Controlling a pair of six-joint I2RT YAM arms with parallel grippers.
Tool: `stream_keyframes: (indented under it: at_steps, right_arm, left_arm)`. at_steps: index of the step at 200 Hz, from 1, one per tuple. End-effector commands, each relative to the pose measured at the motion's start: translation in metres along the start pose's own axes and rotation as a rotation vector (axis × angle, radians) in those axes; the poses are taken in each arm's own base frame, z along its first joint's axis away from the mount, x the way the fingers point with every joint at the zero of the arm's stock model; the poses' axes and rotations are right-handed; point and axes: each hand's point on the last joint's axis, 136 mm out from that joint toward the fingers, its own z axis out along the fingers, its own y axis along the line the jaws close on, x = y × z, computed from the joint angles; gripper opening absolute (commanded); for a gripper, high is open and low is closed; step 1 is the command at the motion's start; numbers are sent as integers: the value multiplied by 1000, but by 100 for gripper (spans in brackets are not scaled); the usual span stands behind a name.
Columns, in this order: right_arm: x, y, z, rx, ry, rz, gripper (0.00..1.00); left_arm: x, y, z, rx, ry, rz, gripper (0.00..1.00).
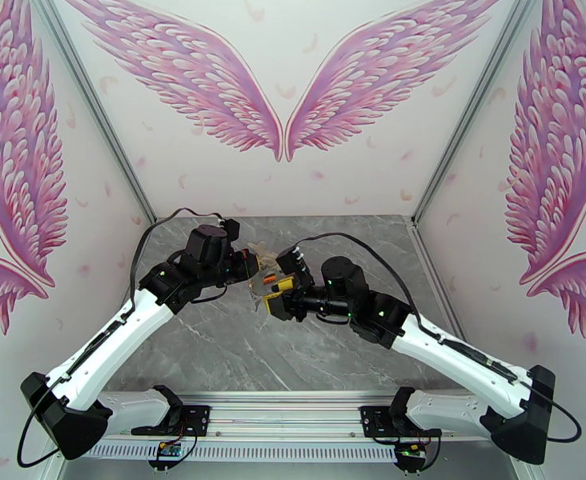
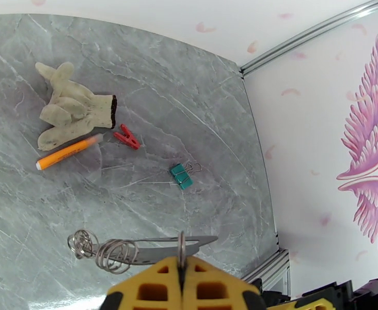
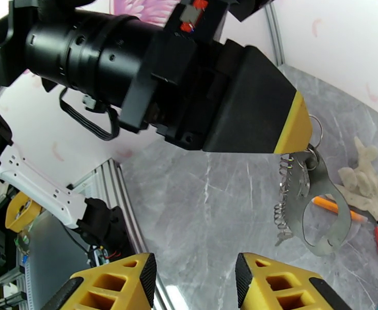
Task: Remove the keys from the keyring
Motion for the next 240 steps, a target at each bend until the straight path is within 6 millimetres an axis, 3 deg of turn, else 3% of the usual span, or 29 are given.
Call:
stream_keyframes:
  at_steps: [1, 47, 119, 178, 240]
  right_arm:
    - [-4, -13, 14, 46, -50, -38, 46]
    - [8, -29, 31, 7, -52, -100, 46]
    - [-10, -43, 40, -54, -161, -209, 46]
    - [-21, -59, 43, -41, -184, -211, 40]
    - [-26, -61, 33, -25, -209, -245, 46]
  left_arm:
    - [-12, -13, -12, 35, -52, -73, 0]
    - [-11, -21, -20, 80, -56, -100, 0]
    - [-7, -33, -23, 130, -39, -111, 0]
    - [-9, -40, -26, 151, -37, -109, 0]
    - [-10, -43, -24, 151, -35, -99, 0]
